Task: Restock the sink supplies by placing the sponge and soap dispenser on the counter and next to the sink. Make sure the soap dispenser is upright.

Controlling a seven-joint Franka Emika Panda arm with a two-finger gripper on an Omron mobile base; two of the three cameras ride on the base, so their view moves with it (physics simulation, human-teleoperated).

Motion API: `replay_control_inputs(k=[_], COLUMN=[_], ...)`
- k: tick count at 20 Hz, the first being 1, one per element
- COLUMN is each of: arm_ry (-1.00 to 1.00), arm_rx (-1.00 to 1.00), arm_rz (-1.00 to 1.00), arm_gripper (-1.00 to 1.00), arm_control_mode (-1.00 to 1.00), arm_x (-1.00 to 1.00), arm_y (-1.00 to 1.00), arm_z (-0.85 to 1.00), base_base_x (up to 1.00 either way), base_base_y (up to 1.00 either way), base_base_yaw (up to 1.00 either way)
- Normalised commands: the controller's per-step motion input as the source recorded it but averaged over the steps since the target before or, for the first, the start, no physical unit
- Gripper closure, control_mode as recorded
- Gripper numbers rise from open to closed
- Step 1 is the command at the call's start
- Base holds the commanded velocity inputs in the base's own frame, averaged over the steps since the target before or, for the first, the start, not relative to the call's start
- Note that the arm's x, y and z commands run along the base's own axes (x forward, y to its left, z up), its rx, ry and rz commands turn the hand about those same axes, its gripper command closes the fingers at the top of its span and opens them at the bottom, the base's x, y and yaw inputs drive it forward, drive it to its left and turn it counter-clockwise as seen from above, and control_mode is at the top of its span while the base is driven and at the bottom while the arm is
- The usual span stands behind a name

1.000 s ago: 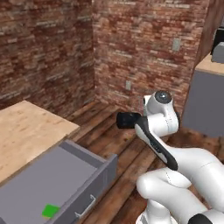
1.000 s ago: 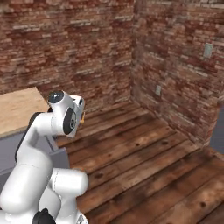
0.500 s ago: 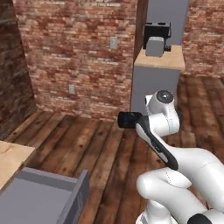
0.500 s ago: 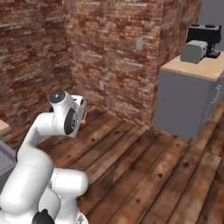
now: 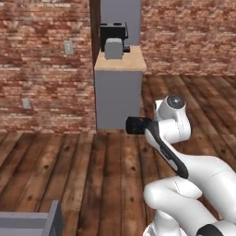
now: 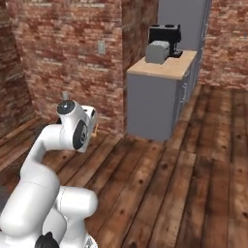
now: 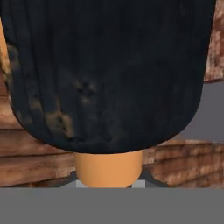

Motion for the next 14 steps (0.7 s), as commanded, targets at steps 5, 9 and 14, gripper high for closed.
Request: replay_control_inputs(k=[5,9,14], arm_ry=[0.0,0.0,0.0], arm_rx=[0.0,0.0,0.0], arm_rz=[0.0,0.0,0.0], arm_gripper=[1.0,1.0,1.0], arm_control_mode=[1.0,1.0,1.0], arm_x=[0.0,0.0,0.0], arm_y=[0.0,0.0,0.0], arm_z=[0.0,0.0,0.0], base_base_x=[0.18,0.21,0.25], base_base_y=[-0.55,-0.46,-0.36], base_base_yaw=[-0.36,-0.36,-0.38])
